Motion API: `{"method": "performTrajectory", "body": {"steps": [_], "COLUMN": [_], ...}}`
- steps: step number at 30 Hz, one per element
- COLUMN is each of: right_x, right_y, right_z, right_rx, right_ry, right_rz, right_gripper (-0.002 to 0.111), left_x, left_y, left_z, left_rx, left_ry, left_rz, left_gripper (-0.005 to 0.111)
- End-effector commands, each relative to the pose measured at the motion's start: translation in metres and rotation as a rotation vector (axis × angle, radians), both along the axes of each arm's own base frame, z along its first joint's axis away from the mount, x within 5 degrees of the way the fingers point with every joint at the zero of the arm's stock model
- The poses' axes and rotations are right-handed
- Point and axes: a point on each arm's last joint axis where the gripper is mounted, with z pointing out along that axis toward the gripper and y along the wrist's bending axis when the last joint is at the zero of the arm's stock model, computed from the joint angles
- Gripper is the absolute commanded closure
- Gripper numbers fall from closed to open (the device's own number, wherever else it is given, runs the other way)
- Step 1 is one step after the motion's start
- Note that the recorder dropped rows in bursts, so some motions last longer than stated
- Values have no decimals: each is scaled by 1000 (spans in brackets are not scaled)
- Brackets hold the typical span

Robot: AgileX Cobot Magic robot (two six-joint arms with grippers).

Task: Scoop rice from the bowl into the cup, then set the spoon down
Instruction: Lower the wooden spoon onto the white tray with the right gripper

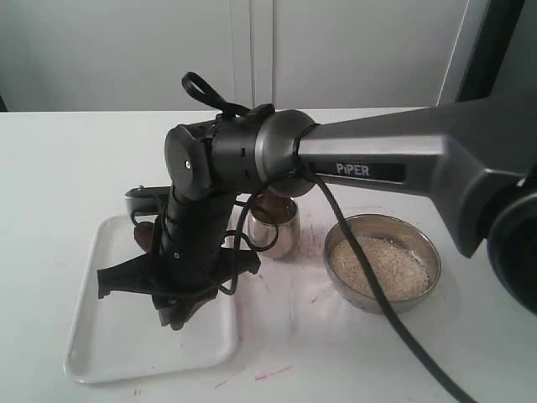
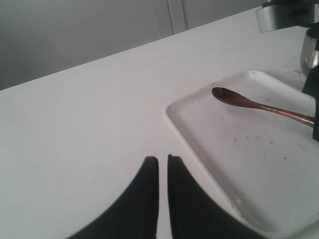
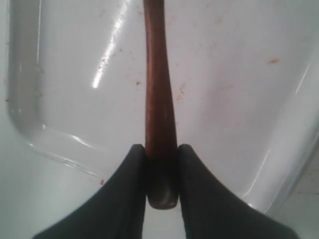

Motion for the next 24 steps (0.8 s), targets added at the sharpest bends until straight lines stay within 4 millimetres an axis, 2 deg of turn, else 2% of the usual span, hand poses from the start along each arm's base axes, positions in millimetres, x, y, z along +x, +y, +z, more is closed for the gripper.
{"method": "performTrajectory", "body": {"steps": [1,24], "right_x": [1,7], "right_y": [2,-5], "right_z": [1,1], "right_rx": [2,-6], "right_ry": [-16,4], "right_rz": [-1,-41], "right_gripper": [108,108], "left_x": [0,0], "left_y": [0,0], "left_z": [2,2], "left_rx": [0,0], "left_ry": [-2,-2], "left_rz": [2,2], "left_gripper": [92,92]}}
